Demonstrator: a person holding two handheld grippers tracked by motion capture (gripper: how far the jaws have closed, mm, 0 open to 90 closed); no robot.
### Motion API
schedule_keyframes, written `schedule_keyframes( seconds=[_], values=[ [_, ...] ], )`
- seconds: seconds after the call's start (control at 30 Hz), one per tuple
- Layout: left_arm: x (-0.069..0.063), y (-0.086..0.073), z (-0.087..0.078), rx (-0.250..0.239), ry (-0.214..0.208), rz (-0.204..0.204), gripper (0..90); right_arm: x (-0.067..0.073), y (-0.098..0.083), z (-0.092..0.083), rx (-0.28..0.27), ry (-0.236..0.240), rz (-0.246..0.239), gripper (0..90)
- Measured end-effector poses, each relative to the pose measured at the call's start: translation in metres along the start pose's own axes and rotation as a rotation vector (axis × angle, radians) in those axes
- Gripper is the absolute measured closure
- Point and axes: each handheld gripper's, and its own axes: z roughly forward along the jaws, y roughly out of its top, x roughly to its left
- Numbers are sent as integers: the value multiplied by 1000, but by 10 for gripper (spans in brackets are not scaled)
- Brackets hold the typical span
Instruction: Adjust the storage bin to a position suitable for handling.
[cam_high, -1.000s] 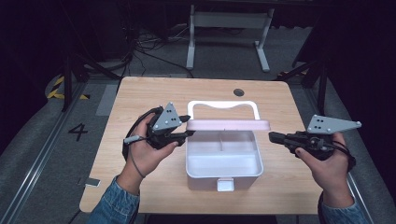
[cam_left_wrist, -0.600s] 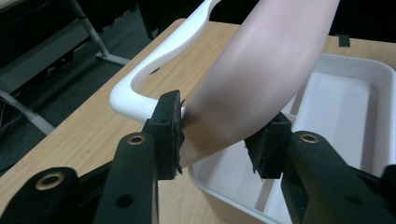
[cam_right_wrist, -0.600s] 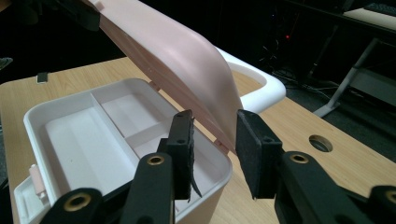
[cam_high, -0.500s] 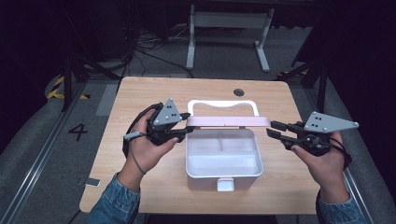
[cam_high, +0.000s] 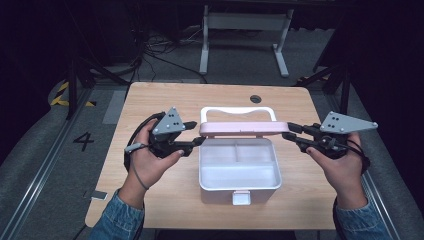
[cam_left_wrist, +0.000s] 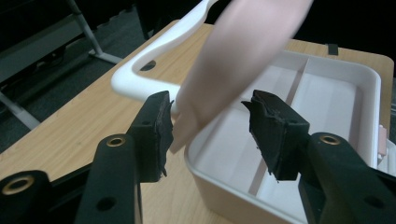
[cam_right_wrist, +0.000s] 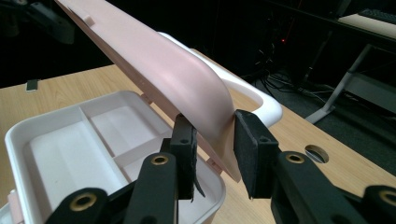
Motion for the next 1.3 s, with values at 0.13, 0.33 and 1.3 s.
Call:
schedule_keyframes(
  seconds=[0.13, 0.33, 1.3],
  values=[
    [7, -14, -5, -12, 3, -50, 474, -5, 4, 4, -7, -11, 2, 714],
    [12, -28, -9, -7, 8, -88, 468, -13, 9, 11, -7, -24, 15, 733],
    [17, -46, -19, 47, 44, -114, 460, -48, 28, 49, 19, -82, 114, 801]
  ],
)
